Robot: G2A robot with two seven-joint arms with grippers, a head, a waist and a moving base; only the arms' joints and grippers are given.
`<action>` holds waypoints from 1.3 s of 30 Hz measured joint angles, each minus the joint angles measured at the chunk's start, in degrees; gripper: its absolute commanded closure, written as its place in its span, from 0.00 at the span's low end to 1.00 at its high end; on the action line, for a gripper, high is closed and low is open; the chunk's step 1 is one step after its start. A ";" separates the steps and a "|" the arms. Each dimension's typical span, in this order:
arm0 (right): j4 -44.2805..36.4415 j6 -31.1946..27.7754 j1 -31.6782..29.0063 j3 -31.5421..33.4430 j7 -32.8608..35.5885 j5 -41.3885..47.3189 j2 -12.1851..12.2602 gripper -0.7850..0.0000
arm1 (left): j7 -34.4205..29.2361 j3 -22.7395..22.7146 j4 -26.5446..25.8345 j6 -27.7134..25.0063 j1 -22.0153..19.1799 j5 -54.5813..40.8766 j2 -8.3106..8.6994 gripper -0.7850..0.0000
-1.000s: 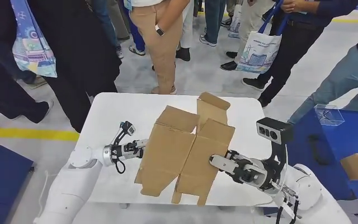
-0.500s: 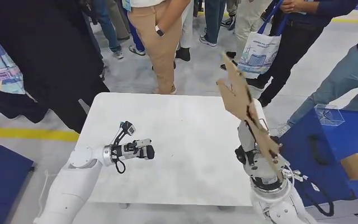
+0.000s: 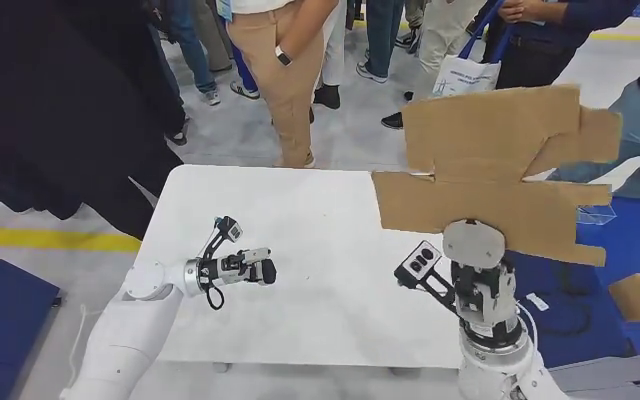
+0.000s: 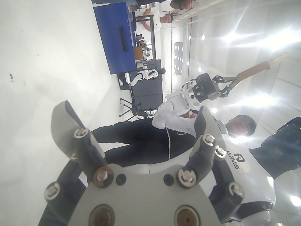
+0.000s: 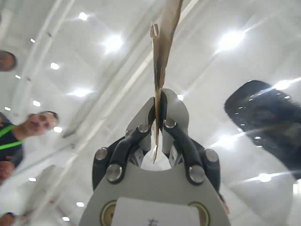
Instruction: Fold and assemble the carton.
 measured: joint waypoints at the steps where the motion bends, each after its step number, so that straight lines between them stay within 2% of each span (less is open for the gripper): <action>1: 0.86 -0.50 0.31 0.39 1.83 -6.40 0.05 1.00 | 0.01 0.00 -0.01 0.00 0.01 0.00 0.00 0.00; 5: 5.84 -4.67 1.95 3.04 10.82 -35.46 0.59 1.00 | 2.03 -1.13 -2.71 1.72 0.32 0.84 0.44 0.00; 6: 7.89 -6.63 2.47 4.06 13.86 -44.97 0.87 1.00 | 1.85 -1.87 -3.67 2.97 0.32 0.73 0.73 0.00; 9: 12.69 -12.01 3.33 6.12 20.39 -65.64 1.44 1.00 | -0.32 -3.90 -5.67 8.13 0.14 -1.60 1.42 0.00; 12: 15.57 -15.30 3.38 7.00 23.11 -77.64 1.65 1.00 | -1.88 -5.28 -7.45 13.15 0.19 -2.65 2.03 0.00; 16: 17.95 -17.26 3.51 7.97 22.89 -82.68 1.74 1.00 | -3.65 -5.08 -9.95 17.83 0.56 -1.15 2.57 0.00; 20: 19.73 -18.39 3.80 8.09 19.93 -87.21 1.65 1.00 | -5.54 -3.55 -13.57 19.54 1.85 0.04 2.76 0.00; 21: 20.28 -18.68 4.02 7.94 18.75 -89.08 1.61 1.00 | -5.49 -3.08 -14.82 19.54 2.30 0.28 2.76 0.05; 22: 20.59 -18.65 4.07 7.65 17.74 -90.03 1.54 1.00 | -5.09 -2.76 -15.83 19.18 2.72 0.16 2.72 0.15; 23: 20.79 -18.21 3.99 7.26 16.66 -90.20 1.44 1.00 | -4.82 -2.38 -16.85 18.75 3.17 -0.29 2.64 0.18; 26: 20.87 -15.85 3.64 6.19 13.85 -89.27 1.19 1.00 | -5.08 -1.02 -20.12 16.03 4.18 -1.14 2.42 0.22; 28: 21.13 -14.56 3.60 5.59 12.39 -88.05 1.00 1.00 | -5.40 0.15 -21.79 13.72 4.67 0.16 2.35 0.19; 31: 21.23 -13.97 3.82 4.97 11.79 -88.92 0.89 1.00 | -5.88 1.29 -23.13 11.70 5.15 -0.44 2.22 0.36; 33: 20.96 -13.96 3.61 4.41 11.95 -89.62 0.82 1.00 | -5.43 1.74 -23.50 10.73 5.33 -1.05 2.14 0.38; 34: 20.84 -13.90 3.57 4.27 12.16 -89.80 0.81 1.00 | -4.99 1.99 -23.62 10.46 5.36 -0.90 2.10 0.51; 38: 20.43 -13.76 3.29 3.94 12.72 -90.52 0.77 1.00 | -3.25 2.70 -23.90 9.77 5.37 -1.97 1.91 0.82; 39: 20.29 -13.87 3.17 3.92 12.69 -90.76 0.75 1.00 | -2.81 2.74 -23.78 9.68 5.33 -2.48 1.88 1.00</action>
